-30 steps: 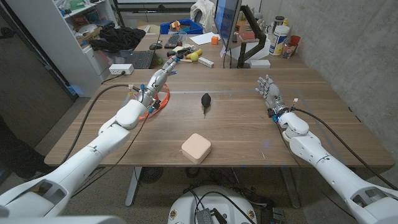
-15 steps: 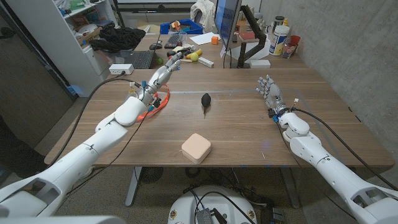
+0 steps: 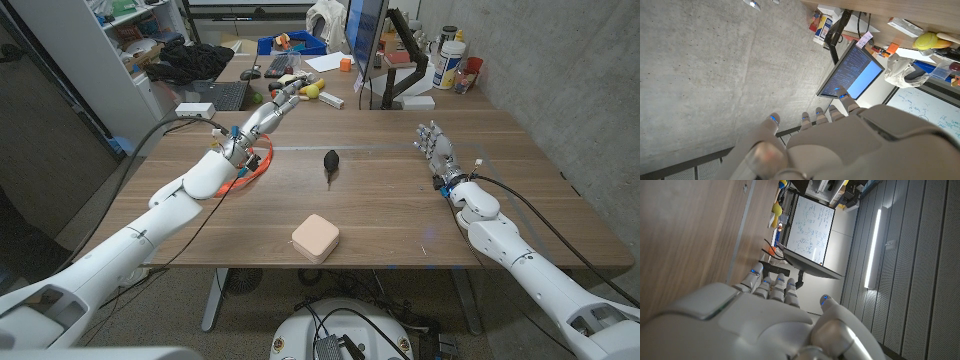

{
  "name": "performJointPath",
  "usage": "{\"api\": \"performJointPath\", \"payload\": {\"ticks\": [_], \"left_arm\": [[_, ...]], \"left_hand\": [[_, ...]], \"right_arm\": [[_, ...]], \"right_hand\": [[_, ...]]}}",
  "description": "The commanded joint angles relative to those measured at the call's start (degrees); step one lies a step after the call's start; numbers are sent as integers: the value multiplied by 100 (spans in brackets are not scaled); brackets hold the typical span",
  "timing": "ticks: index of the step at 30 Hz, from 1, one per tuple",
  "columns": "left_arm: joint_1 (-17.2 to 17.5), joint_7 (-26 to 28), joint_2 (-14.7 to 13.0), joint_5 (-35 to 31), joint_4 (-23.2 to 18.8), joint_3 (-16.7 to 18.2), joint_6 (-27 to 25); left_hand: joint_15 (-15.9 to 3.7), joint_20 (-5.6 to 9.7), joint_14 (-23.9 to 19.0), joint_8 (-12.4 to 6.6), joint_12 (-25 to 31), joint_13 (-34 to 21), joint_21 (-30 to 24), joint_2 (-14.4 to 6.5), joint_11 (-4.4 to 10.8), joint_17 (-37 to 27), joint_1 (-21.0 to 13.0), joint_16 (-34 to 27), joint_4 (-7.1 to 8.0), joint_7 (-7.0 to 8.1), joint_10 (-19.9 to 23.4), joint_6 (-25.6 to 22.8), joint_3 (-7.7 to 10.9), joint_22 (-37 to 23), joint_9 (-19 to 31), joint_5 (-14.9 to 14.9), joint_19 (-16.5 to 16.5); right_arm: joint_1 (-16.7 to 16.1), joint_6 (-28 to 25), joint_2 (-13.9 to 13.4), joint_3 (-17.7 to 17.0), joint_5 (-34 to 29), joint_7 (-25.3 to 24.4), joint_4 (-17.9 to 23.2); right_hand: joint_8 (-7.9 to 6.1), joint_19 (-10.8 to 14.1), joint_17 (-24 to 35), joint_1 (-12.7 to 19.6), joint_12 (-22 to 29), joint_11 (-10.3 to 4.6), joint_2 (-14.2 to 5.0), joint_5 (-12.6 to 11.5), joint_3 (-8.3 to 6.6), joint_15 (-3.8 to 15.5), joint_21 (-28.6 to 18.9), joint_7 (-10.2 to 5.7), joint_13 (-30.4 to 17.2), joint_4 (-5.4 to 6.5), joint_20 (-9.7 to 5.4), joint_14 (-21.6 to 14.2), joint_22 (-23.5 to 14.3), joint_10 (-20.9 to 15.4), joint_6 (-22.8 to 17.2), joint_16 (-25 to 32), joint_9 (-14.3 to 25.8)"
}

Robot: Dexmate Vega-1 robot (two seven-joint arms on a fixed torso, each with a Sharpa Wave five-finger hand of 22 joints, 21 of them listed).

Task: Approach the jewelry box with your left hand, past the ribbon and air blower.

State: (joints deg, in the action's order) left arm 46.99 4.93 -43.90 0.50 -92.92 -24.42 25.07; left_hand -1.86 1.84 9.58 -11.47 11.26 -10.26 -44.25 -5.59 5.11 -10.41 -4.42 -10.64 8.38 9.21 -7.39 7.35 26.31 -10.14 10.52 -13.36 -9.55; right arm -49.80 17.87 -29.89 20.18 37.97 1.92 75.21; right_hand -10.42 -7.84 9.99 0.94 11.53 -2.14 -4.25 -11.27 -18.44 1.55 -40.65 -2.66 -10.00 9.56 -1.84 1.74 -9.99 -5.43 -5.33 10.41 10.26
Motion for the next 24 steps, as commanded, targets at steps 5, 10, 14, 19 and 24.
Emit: {"api": "performJointPath", "payload": {"ticks": [5, 10, 14, 19, 24], "left_arm": [[17, -19, -156, -397, -301, -14, 45], [25, 9, -181, -519, -368, -6, 117], [44, 49, -232, -697, -461, 8, 163], [56, 59, -278, -858, -546, 14, 231], [82, 114, -333, -1093, -643, 36, 291]], "left_hand": [[-147, 19, 0, -13, 39, -21, 30, -92, 49, -11, -68, -34, -20, 28, -4, -41, 19, -8, 16, -32, -453], [-146, 19, 2, -13, 37, -21, 38, -92, 58, -11, -70, -33, -19, 29, -6, -50, 20, -9, 17, -34, -453], [-154, 19, 0, -13, 36, -21, 43, -91, 65, -11, -72, -33, -18, 37, -5, -57, 20, -9, 17, -35, -451], [-164, 21, -13, -14, 36, -21, 48, -89, 76, -10, -75, -37, -17, 42, 4, -71, 20, -9, 17, -36, -438], [-170, 20, -15, -13, 38, -20, 57, -87, 85, -10, -78, -37, -17, 62, 16, -81, 21, -9, 18, -38, -434]], "right_arm": [[-47, 45, -9, -41, 37, 12, -18], [-53, 38, -13, -45, 45, 14, -14], [-58, 45, -13, -48, 42, 7, -11], [-66, 46, -15, -43, 30, -5, 4], [-85, 40, -15, -44, 35, -17, 26]], "right_hand": [[-44, 4, 23, 26, 18, -8, -402, -32, -33, 23, 19, 22, -34, 16, -218, 19, -29, -51, -50, 33, 27], [-45, 5, 22, 27, 18, -6, -401, -32, -33, 18, 26, 21, -34, 15, -215, 18, -29, -52, -53, 32, 27], [-46, 8, 22, 27, 17, -3, -400, -32, -32, 20, 33, 19, -34, 15, -215, 20, -30, -50, -56, 31, 27], [-45, 12, 21, 26, 18, 1, -401, -32, -32, 21, 43, 16, -34, 15, -213, 20, -30, -52, -55, 31, 27], [-44, 13, 21, 28, 17, -3, -402, -33, -33, 21, 50, 14, -34, 14, -214, 19, -30, -51, -53, 31, 27]]}}
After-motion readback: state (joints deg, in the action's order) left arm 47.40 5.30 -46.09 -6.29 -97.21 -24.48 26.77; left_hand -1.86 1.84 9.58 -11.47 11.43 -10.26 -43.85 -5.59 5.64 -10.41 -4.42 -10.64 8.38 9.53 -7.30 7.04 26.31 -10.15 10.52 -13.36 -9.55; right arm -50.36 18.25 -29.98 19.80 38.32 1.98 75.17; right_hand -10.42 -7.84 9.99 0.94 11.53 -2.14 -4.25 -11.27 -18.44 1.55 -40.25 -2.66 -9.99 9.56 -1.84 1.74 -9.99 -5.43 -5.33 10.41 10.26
